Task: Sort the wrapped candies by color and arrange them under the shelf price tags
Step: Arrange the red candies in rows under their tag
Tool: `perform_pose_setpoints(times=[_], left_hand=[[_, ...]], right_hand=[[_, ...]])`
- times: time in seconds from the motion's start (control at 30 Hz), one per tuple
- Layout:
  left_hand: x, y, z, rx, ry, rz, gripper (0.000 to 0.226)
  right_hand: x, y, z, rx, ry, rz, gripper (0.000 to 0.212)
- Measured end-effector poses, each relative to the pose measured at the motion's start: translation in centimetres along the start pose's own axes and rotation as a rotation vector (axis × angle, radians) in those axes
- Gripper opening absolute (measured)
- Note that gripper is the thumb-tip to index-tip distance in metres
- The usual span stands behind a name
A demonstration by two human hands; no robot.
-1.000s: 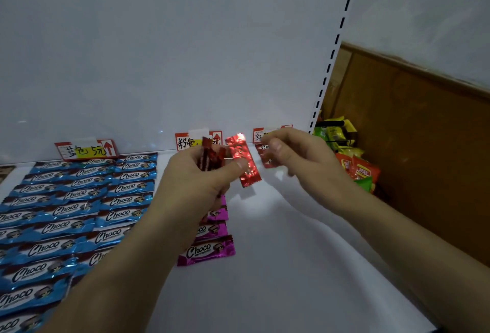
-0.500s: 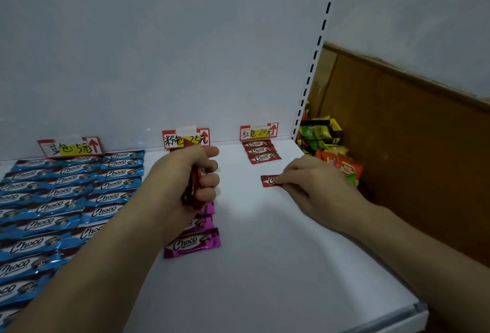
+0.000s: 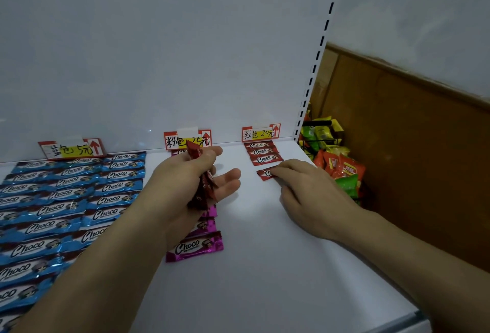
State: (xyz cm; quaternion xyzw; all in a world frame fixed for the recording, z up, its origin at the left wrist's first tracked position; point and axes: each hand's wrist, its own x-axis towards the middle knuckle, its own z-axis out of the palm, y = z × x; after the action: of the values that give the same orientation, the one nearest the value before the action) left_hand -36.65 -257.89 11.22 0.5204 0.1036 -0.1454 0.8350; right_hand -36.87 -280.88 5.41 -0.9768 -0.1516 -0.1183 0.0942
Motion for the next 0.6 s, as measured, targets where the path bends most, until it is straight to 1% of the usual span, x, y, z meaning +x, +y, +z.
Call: perform_pose_setpoints(times=[0.1,0.17,0.27,0.37,0.4,0.5,0.57,0.6], left_hand=[[-0.31,0.04,0.17,0.014,-0.039,0.009,0.026],[-0.44,0.09,0.18,0.052,-0.047,0.022,0.029],[-0.71,0.05,0.08,0.19,-0.043,0.065,0.025],[-0.51,-0.22,-0.11,0.305,-0.006,0.084,0.026],[-0.31,-0.25,-0.07,0.299,0.007,0.067,0.025],[-0.14,-0.07,0.34,0.179,0.01,-0.039,0.023],[-0.49,-0.08,0.45,0.214,-0.022,-0.032,0.025],[-0.71,-0.13,0.45,0.245,-0.052,-0.008,0.023]], right_hand=[[-0.03,-0.04,0.3,-0.014,-0.007,0.015,0.049],[0.0,-0.02,0.44,-0.034,-0.008,0.029,0.048],[0.1,0.01,0.53,-0.064,-0.003,0.038,0.046],[0.12,0.02,0.54,-0.084,-0.018,0.033,0.051],[0.16,0.02,0.55,-0.084,-0.027,0.034,0.053],[0.11,-0.05,0.59,-0.072,-0.033,0.038,0.054],[-0.11,-0.26,0.36,-0.016,0.04,0.018,0.051],[-0.28,-0.65,0.04,0.077,0.108,0.019,0.046]])
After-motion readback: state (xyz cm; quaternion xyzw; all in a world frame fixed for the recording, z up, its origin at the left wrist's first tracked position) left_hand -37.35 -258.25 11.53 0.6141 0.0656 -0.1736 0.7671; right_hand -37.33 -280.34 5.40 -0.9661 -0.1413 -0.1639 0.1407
